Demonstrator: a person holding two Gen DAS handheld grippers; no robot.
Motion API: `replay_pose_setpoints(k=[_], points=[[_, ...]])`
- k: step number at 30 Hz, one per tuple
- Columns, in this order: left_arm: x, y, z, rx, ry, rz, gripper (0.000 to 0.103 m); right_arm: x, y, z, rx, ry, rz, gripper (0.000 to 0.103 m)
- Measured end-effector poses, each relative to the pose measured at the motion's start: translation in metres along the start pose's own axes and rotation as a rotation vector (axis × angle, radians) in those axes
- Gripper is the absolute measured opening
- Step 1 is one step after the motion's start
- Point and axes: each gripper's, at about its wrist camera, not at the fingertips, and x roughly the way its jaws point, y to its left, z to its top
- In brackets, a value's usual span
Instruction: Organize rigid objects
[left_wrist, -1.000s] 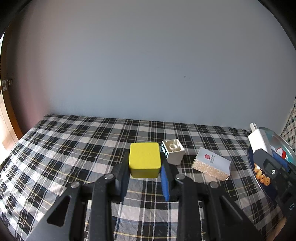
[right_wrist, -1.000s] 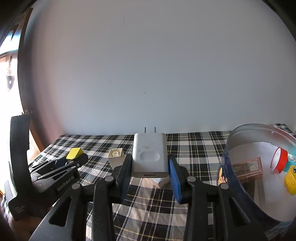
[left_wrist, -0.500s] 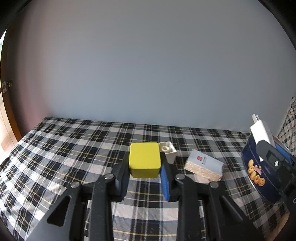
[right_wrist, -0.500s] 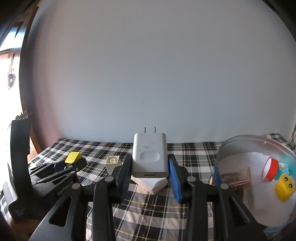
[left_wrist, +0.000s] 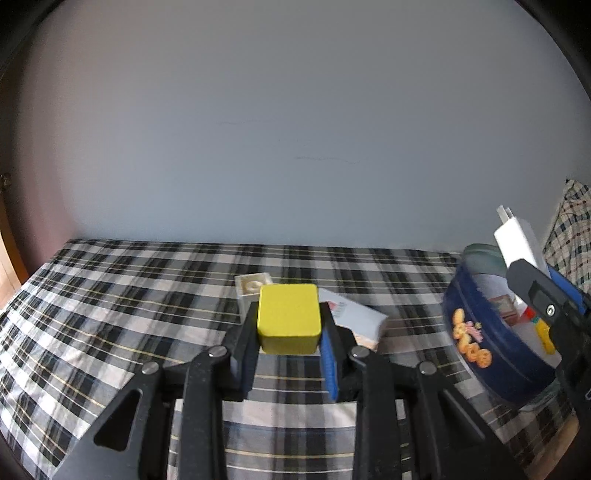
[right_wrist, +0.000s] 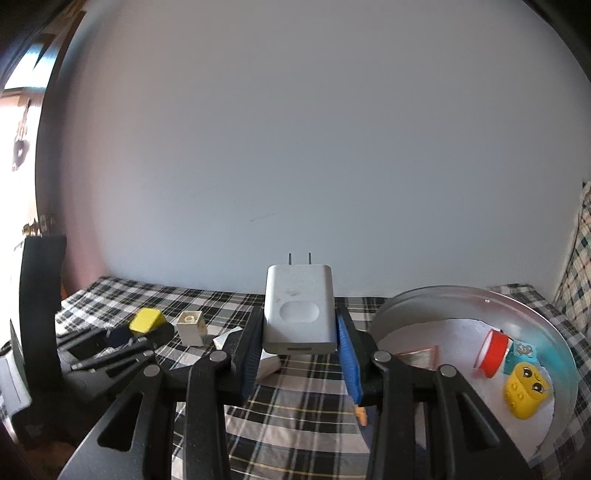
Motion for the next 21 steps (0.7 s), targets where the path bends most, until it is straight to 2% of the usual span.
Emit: replay_pose_setpoints(k=[7,14,21], points=[[0.001,-0.031,0.005,-0.008,-0.009,-0.033,0.027,-0.009,-0.022,0.001,0.0,-0.016,-0.016,0.041],[0.0,-0.06,0.006,0.028,-0.016,-0.061,0.027,-0.023,-0.06,0.003,-0.001,-0.035,-0.066,0.041],[0.0,-0.083,0.009,0.045,-0.022,-0.078,0.027,-0.028,-0.094,0.006,0.044,-0.036,-0.103,0.041]])
